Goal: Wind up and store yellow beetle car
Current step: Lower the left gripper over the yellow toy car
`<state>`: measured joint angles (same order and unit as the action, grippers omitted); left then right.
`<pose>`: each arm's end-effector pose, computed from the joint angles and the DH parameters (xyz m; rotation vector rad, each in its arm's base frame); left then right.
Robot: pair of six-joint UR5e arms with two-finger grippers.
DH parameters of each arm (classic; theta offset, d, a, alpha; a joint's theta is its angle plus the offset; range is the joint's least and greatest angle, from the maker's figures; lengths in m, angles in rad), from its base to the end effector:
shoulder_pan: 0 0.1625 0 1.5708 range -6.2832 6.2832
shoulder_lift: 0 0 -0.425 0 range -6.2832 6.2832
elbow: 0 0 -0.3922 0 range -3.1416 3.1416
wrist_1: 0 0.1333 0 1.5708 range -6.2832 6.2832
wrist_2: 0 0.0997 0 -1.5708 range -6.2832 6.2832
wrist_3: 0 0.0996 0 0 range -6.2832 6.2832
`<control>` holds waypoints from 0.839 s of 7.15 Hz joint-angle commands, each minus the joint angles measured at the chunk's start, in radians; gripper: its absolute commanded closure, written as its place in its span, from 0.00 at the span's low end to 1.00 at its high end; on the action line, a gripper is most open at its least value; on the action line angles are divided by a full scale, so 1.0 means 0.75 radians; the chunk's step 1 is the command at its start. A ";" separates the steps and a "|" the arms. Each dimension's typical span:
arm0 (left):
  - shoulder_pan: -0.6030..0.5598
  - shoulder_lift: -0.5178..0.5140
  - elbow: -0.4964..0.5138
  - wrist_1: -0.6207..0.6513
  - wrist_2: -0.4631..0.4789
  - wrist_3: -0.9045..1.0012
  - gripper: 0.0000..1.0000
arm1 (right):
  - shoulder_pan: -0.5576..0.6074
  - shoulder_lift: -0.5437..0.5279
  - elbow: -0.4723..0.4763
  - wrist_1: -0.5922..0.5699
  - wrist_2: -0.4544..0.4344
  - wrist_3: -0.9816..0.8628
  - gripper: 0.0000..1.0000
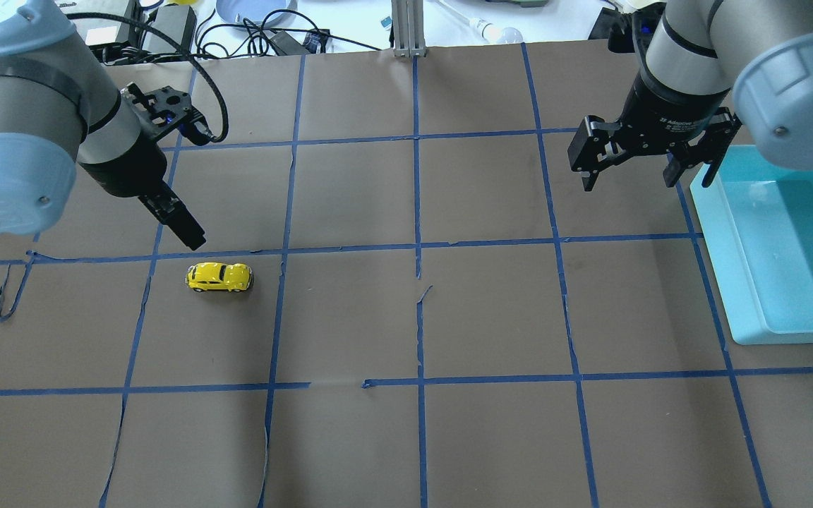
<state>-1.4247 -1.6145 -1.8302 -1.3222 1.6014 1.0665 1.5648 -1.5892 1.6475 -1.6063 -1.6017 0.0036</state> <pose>-0.0580 -0.5008 0.3652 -1.3931 -2.8075 -0.0976 0.1273 -0.4819 0.4628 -0.0144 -3.1105 -0.0355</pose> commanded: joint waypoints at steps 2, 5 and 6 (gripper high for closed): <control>0.026 -0.021 -0.208 0.252 0.012 0.524 0.03 | 0.002 0.000 0.000 0.006 -0.008 -0.005 0.00; 0.116 -0.087 -0.376 0.552 0.012 1.015 0.08 | 0.000 0.000 -0.002 -0.004 -0.002 -0.013 0.00; 0.124 -0.109 -0.392 0.617 0.010 1.052 0.08 | 0.000 0.000 -0.002 -0.006 -0.002 -0.011 0.00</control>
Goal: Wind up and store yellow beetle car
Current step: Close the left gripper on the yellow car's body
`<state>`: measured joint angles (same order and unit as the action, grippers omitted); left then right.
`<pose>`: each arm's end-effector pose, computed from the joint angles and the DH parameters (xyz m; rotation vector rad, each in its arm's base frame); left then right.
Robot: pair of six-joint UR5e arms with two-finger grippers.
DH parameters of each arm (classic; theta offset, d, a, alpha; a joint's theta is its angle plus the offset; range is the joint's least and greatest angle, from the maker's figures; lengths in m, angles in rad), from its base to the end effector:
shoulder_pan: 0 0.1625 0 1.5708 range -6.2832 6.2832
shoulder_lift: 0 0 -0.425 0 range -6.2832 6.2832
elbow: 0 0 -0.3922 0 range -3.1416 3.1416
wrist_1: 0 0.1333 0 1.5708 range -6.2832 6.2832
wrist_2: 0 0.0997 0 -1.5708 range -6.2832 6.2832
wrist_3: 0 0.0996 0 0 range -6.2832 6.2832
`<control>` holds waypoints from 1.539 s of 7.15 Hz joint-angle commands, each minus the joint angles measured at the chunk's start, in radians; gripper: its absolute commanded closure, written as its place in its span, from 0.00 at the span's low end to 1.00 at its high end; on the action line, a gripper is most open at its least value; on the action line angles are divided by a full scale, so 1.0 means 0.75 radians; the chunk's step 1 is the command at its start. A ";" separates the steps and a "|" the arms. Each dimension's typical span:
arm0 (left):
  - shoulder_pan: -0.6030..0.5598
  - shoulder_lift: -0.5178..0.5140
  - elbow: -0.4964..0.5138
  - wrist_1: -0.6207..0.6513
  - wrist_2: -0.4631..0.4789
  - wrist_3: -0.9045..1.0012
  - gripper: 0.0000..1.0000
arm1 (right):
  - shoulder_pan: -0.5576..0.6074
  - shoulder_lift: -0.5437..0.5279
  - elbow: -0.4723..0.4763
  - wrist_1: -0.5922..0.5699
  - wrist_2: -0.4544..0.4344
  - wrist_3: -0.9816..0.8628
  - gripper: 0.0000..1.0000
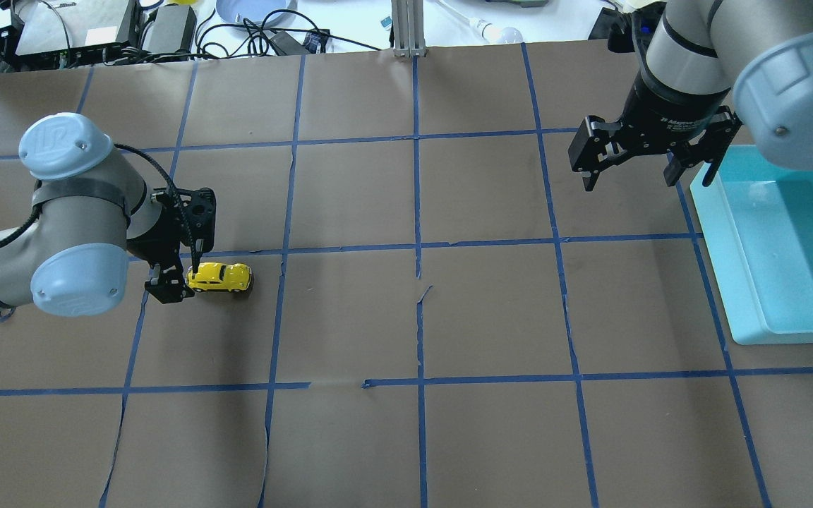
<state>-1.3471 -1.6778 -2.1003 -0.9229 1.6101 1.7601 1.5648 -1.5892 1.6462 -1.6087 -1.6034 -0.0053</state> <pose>-0.0238 -0.4788 0.2536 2.1609 2.2370 0.0415 0.1272 -0.4823 0.4637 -0.0006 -3.1090 -0.0300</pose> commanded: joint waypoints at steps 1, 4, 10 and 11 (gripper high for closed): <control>0.021 -0.070 -0.030 0.128 -0.011 0.124 0.08 | 0.000 0.002 0.000 -0.045 0.001 0.007 0.00; 0.019 -0.139 -0.020 0.248 -0.020 0.067 0.10 | 0.000 0.002 0.002 -0.080 0.015 0.013 0.00; 0.019 -0.193 -0.059 0.253 -0.116 -0.058 0.14 | -0.004 0.002 0.002 -0.086 0.017 0.028 0.10; 0.021 -0.195 -0.047 0.253 -0.108 0.001 0.16 | -0.004 0.002 0.002 -0.089 0.017 0.028 0.10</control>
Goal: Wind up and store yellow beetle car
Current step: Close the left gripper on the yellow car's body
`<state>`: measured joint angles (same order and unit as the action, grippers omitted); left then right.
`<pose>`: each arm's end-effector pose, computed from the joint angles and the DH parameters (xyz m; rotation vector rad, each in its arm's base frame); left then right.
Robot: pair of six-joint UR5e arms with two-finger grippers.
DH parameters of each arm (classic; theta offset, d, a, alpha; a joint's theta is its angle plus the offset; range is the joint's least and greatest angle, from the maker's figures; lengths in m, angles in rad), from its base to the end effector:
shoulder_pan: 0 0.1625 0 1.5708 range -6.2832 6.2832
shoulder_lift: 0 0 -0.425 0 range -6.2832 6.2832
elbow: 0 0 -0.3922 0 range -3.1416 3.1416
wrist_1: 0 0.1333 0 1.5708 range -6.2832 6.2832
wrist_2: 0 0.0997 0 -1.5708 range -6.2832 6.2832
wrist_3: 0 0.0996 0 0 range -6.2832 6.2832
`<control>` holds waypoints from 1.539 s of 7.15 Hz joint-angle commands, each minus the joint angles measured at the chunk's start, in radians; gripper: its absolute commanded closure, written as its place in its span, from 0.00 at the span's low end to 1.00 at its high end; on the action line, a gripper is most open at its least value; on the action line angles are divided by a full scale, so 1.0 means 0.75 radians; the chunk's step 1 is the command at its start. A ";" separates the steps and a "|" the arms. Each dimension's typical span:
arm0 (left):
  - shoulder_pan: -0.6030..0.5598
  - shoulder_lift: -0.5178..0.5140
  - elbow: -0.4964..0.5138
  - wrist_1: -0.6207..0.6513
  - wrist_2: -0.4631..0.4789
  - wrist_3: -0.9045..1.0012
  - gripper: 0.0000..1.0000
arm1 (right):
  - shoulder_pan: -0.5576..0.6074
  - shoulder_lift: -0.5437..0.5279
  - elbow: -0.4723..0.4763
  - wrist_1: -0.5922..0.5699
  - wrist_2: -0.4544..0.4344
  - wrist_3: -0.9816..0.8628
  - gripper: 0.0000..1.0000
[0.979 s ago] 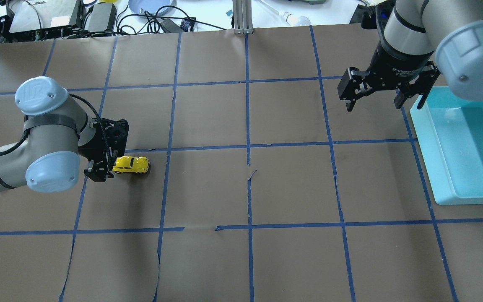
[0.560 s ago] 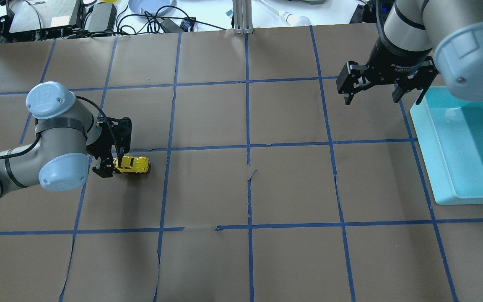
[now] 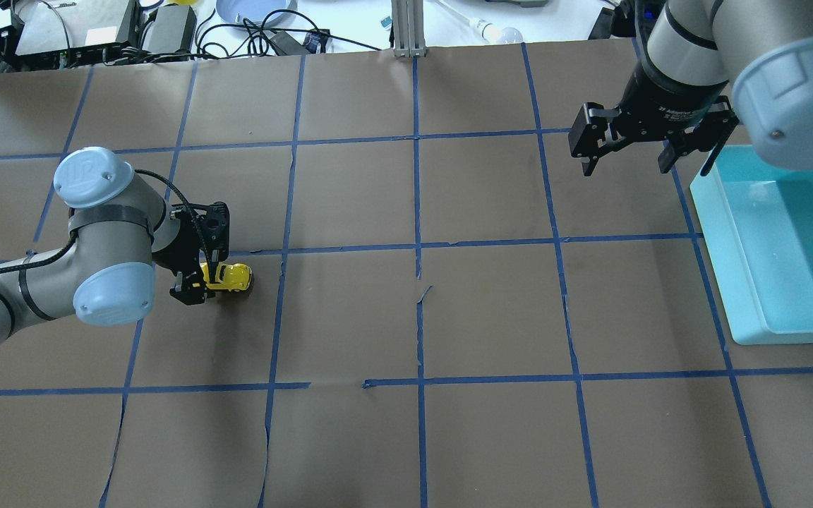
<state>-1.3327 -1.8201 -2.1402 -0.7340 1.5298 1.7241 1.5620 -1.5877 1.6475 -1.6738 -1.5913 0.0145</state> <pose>-0.0216 -0.4933 0.1903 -2.1199 -2.3069 0.0691 0.1270 -0.4894 0.4688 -0.0370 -3.1203 0.0675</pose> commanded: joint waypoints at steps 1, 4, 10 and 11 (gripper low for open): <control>0.008 -0.005 0.007 0.003 -0.001 0.059 0.16 | 0.001 0.000 0.000 -0.006 -0.001 -0.005 0.00; 0.010 -0.038 0.005 0.009 0.006 0.047 0.15 | 0.001 0.000 0.000 -0.004 -0.016 -0.019 0.00; 0.010 -0.050 0.005 0.013 0.006 0.063 0.63 | -0.005 0.004 0.002 -0.006 -0.009 -0.005 0.18; 0.010 -0.048 0.007 0.013 0.008 0.066 0.67 | -0.005 0.004 0.002 -0.006 -0.011 -0.005 0.20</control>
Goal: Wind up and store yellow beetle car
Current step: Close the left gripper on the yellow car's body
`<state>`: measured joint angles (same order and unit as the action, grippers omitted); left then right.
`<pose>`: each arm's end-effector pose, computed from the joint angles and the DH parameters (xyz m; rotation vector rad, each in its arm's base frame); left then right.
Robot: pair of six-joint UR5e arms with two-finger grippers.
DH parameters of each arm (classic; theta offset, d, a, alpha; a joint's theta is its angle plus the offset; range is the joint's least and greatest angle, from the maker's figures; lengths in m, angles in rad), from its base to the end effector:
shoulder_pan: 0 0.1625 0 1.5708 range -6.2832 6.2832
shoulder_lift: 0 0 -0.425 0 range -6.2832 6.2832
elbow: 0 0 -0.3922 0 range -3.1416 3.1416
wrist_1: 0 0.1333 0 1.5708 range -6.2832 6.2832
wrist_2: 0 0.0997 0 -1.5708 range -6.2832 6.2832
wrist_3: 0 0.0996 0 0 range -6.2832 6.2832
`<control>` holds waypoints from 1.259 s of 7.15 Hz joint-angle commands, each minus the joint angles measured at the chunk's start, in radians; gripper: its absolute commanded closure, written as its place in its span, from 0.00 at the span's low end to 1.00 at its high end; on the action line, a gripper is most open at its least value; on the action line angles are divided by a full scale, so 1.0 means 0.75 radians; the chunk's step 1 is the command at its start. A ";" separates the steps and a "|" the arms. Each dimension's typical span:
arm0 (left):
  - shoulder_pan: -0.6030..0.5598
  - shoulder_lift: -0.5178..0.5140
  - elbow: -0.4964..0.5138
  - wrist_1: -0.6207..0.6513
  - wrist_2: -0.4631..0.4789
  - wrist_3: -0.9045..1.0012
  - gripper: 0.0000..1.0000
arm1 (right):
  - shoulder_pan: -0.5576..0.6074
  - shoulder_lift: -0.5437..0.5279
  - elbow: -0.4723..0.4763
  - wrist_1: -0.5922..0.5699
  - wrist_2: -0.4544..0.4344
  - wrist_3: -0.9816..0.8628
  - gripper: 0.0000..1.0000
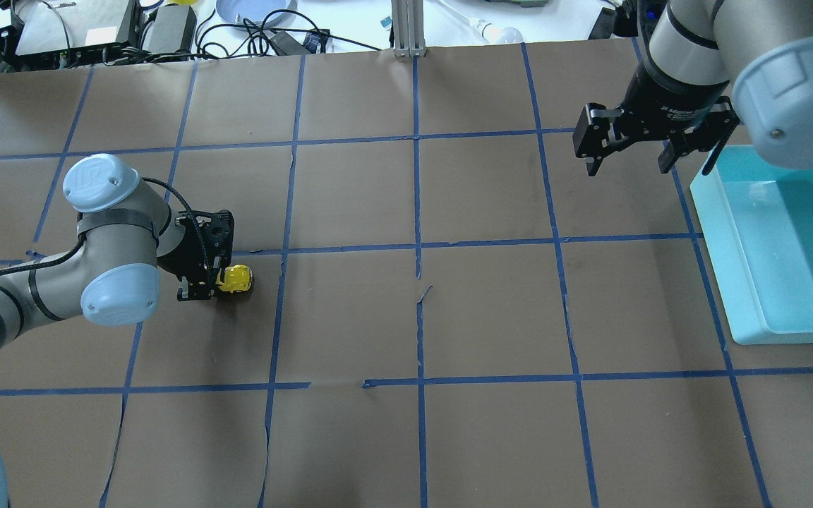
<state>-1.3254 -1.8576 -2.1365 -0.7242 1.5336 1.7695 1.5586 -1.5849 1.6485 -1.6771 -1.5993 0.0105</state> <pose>-0.0169 -0.4964 0.1747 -2.1515 -2.2546 0.0441 0.1245 -0.4908 0.4673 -0.0363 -3.1121 0.0664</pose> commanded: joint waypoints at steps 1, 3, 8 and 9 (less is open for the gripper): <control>0.026 0.002 0.000 0.000 0.007 0.015 0.67 | 0.000 0.000 0.001 0.003 -0.001 0.000 0.19; 0.108 0.002 -0.009 0.000 0.009 0.099 0.67 | 0.000 0.000 0.001 0.009 -0.001 0.000 0.07; 0.274 0.002 -0.005 0.008 0.011 0.260 0.67 | 0.002 -0.002 0.001 0.005 -0.005 -0.012 0.00; 0.315 0.002 -0.007 0.008 0.013 0.263 0.67 | 0.004 -0.002 0.001 0.005 -0.005 -0.014 0.00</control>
<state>-1.1278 -1.8561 -2.1398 -0.7180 1.5420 1.9528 1.5605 -1.5855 1.6490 -1.6737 -1.6030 0.0017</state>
